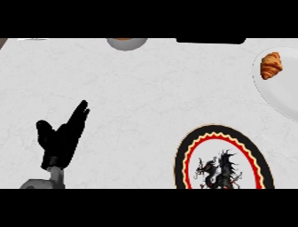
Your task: Pick the croissant from the plate and place it in the plate
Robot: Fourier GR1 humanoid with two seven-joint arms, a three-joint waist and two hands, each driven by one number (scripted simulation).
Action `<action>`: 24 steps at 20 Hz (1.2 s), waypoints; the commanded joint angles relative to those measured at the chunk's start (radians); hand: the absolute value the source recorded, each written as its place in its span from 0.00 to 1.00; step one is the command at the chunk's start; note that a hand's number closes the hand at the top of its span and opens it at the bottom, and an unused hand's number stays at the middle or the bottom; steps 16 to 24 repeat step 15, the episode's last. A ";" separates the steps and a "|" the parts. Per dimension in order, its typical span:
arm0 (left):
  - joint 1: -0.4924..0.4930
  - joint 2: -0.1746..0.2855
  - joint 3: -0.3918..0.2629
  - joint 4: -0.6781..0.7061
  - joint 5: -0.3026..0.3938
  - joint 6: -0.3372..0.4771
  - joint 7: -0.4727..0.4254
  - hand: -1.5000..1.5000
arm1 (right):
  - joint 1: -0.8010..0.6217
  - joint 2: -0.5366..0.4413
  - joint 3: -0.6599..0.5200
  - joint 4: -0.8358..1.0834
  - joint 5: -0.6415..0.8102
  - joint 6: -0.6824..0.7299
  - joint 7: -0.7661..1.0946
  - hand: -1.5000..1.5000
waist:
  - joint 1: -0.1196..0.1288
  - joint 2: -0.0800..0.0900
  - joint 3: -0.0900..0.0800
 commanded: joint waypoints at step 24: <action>0.024 0.001 0.015 0.056 0.014 -0.029 -0.001 0.50 | 0.218 -0.058 0.069 -0.062 0.061 0.108 -0.234 0.00 | -0.022 -0.004 -0.006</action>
